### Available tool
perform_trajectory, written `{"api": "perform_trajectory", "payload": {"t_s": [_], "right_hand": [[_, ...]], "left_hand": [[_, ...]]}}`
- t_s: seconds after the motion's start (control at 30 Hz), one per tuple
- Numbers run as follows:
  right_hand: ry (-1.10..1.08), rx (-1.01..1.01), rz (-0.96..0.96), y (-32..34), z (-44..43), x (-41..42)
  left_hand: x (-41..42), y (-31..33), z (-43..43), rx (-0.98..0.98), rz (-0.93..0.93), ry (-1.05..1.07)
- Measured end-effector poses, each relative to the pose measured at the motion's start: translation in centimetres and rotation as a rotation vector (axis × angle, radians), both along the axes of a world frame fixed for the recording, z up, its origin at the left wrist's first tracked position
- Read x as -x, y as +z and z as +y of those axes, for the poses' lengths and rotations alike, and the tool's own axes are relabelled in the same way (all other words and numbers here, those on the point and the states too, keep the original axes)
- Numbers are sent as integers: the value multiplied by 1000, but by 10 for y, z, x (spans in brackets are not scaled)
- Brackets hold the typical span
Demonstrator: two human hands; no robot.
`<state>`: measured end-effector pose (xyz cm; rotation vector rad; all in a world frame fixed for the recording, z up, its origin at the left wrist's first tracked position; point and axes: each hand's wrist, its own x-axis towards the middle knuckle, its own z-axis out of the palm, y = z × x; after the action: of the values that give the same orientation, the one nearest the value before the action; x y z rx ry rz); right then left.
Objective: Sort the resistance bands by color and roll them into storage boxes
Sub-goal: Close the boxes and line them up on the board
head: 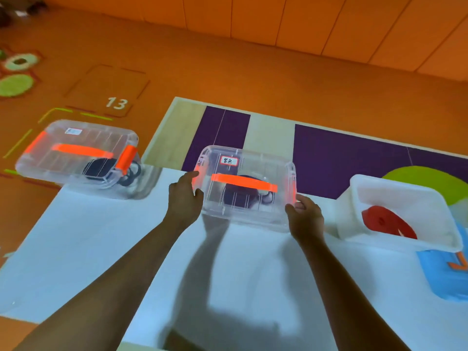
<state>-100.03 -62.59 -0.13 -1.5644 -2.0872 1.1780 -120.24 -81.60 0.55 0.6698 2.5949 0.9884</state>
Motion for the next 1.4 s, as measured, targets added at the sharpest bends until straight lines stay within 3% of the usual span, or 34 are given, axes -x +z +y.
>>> {"api": "perform_trajectory", "payload": {"t_s": [0.2,0.57,0.7,0.83,0.9,1.03,1.17,1.4], "right_hand": [[-39,29,-39,-13,24,22],[73,-170,-137,-30,26,18],[-2,-83,-116,-34,31,22],[-107,240,-31,-38,42,23],[-96,347,2,-36,44,26],[-38,243,112,-37,40,28],[-24,-73,52,-43,27,28],[18,-307,-91,-43,17,36]], "left_hand": [[30,-17,17,66,-35,-45],[30,-29,17,150,100,-159],[40,-32,18,87,-70,-2],[50,-31,29,-10,-507,247],[49,-31,32,-68,-606,298],[47,-33,30,-90,-389,240],[45,-42,28,-71,-200,111],[31,-33,32,-79,-75,77]]}}
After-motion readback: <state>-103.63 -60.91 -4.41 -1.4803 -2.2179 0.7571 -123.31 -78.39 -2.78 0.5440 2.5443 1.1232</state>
